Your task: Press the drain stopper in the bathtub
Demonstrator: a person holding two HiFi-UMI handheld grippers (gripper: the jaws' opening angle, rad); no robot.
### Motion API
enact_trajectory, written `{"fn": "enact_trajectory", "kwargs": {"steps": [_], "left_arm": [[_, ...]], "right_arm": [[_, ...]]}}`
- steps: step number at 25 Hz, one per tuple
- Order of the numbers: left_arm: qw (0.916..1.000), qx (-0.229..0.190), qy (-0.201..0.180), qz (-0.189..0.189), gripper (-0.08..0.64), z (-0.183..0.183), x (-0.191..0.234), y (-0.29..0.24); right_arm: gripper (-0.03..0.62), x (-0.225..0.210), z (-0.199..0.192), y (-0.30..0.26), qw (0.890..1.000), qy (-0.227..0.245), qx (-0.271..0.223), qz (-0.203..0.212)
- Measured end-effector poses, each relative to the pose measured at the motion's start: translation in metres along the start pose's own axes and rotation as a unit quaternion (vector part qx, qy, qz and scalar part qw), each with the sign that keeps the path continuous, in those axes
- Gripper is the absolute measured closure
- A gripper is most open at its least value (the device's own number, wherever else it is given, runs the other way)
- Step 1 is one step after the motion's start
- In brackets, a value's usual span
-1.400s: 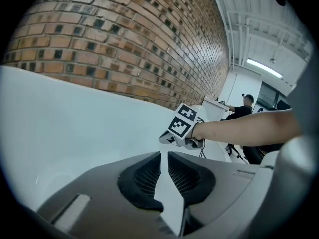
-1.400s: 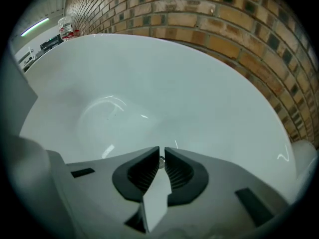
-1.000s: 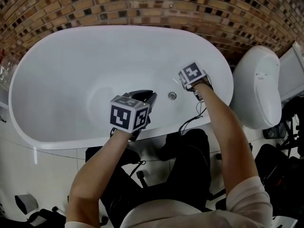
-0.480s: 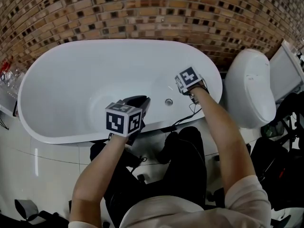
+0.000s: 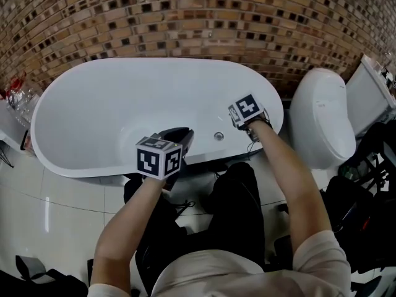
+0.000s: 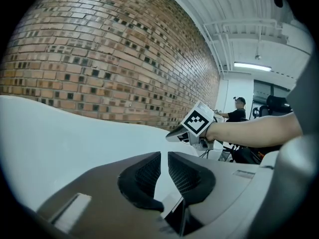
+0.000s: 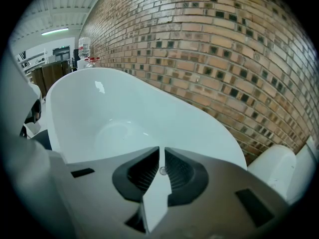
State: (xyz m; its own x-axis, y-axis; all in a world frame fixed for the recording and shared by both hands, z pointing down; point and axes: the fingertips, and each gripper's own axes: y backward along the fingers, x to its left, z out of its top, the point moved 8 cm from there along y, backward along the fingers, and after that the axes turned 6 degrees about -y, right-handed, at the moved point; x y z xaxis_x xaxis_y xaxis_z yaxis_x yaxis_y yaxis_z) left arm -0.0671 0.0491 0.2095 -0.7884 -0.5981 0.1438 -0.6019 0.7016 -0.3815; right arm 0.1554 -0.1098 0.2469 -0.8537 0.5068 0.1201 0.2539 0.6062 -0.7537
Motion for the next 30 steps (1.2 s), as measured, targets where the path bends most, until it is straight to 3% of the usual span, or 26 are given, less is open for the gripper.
{"fn": "enact_trajectory", "kwargs": {"steps": [9,23,30], "left_arm": [[0.9993,-0.02,-0.025,0.017,0.508,-0.005,-0.006,0.03],[0.998,-0.059,-0.001,0.024,0.508,-0.014,-0.011,0.063],[0.9972,-0.072,-0.004,0.02,0.508,-0.026,-0.023,0.075]], "right_arm": [[0.56,0.025,-0.003,0.027,0.999,0.016,-0.042,0.003],[0.56,0.07,-0.003,0.077,0.992,0.034,-0.117,0.04],[0.56,0.076,-0.026,0.095,0.988,0.019,-0.144,0.056]]}}
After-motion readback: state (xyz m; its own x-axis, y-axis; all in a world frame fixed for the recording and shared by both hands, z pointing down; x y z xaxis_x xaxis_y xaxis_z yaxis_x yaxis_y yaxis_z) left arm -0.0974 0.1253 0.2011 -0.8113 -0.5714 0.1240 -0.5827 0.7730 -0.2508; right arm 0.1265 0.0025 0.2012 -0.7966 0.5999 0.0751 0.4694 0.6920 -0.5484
